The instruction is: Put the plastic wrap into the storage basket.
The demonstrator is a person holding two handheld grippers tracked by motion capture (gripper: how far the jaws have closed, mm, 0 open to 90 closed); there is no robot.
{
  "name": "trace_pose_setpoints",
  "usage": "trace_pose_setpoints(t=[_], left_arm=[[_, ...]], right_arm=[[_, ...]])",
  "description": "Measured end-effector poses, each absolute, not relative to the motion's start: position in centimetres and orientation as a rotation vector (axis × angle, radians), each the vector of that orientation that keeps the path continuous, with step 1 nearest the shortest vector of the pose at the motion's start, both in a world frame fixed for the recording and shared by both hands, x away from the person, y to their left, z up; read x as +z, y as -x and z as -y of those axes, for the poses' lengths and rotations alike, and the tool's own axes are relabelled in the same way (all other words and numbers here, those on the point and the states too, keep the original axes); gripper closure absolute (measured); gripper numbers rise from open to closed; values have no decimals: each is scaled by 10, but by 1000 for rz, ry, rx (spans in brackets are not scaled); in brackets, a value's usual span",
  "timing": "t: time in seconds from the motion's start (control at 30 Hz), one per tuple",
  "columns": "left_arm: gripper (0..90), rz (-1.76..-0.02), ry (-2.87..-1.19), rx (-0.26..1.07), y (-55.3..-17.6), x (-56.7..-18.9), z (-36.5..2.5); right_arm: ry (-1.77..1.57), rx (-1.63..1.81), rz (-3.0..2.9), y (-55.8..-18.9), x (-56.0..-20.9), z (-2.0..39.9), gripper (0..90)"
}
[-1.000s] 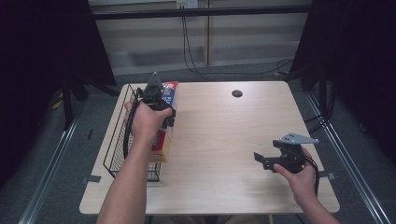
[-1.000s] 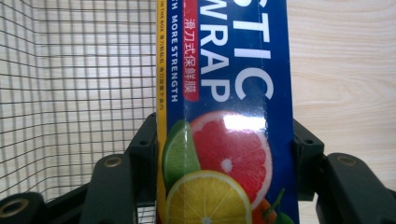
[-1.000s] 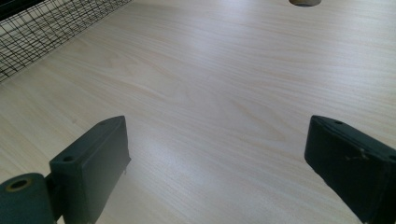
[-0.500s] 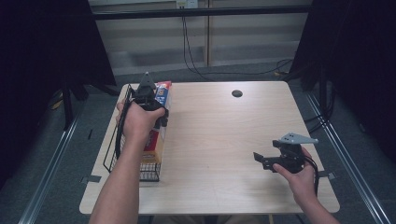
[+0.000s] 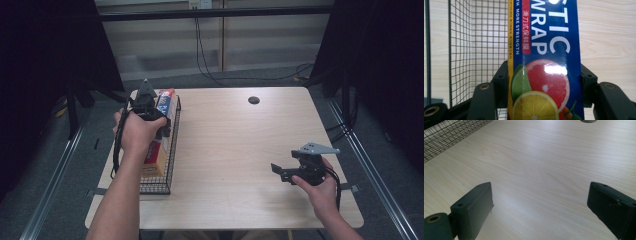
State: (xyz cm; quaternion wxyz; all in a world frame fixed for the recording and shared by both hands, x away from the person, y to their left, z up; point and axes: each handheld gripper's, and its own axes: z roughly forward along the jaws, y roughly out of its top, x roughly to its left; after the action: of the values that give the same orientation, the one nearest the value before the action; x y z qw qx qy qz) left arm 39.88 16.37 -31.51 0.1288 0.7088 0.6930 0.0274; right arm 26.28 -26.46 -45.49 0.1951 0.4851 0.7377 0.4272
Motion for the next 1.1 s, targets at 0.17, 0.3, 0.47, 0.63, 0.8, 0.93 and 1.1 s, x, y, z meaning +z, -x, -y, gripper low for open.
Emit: trace_pose_setpoints(t=[0.17,0.3,0.47,0.63,0.8,0.93,1.1], left_arm=[[435,-2019,-2056,73,-397,-316,-171],[435,-2031,-2042,77,-395,-317,-177],[435,-2032,-2045,77,-394,-317,-186],[435,-2053,-2023,76,-391,-319,-190],[435,-2061,-2020,82,-390,-320,-194],[435,-2065,-2015,72,-389,-321,-198],[435,-2072,-2021,73,-387,-322,-204]], right_arm=[[-1360,1198,-2067,-263,-455,265,65],[-1354,1201,-2067,-263,-455,264,65],[-1354,1199,-2070,-263,-455,263,65],[-1355,1197,-2072,-262,-455,263,64],[-1348,1197,-2076,-262,-455,263,64],[-1345,1200,-2074,-262,-455,263,64],[-1347,1200,-2074,-262,-455,262,65]])
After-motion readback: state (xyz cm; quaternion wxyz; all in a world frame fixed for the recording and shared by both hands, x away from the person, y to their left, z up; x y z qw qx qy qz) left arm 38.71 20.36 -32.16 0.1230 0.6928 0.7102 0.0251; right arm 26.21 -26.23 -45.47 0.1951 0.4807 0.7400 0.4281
